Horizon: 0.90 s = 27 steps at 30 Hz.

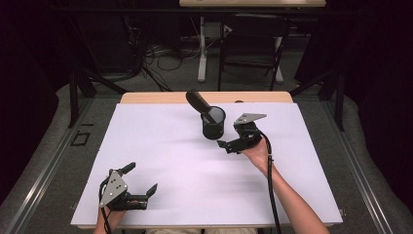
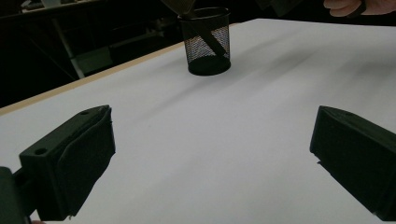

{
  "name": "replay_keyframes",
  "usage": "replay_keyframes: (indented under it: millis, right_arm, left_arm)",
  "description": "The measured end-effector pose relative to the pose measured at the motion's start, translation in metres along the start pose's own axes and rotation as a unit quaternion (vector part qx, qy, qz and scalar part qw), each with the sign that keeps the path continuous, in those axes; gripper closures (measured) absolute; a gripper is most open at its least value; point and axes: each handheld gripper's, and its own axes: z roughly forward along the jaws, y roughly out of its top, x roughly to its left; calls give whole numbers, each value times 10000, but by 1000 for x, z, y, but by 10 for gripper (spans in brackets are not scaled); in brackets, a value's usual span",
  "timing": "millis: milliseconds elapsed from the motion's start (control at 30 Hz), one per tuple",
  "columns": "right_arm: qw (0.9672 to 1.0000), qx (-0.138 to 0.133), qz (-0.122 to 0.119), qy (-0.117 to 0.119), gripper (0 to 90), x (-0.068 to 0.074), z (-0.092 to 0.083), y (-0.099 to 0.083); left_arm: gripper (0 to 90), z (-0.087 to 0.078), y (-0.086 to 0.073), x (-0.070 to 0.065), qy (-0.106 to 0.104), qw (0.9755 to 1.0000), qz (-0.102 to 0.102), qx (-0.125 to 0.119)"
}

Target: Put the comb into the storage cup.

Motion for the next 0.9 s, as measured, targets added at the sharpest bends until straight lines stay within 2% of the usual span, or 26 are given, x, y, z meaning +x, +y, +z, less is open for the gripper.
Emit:
replay_keyframes:
  millis: [333,700,900]
  right_arm:
    - [9998,174,-54,60,19,11,-10,-11]
    - [9992,368,4,139,11,18,-17,-28]
    - [9992,367,-48,152,3,23,-25,-28]
  left_arm:
    - [2,-1,0,0,9,10000,-26,-13]
    - [1,0,1,0,2,10000,-25,-15]
    - [2,-2,0,1,28,10000,-4,-28]
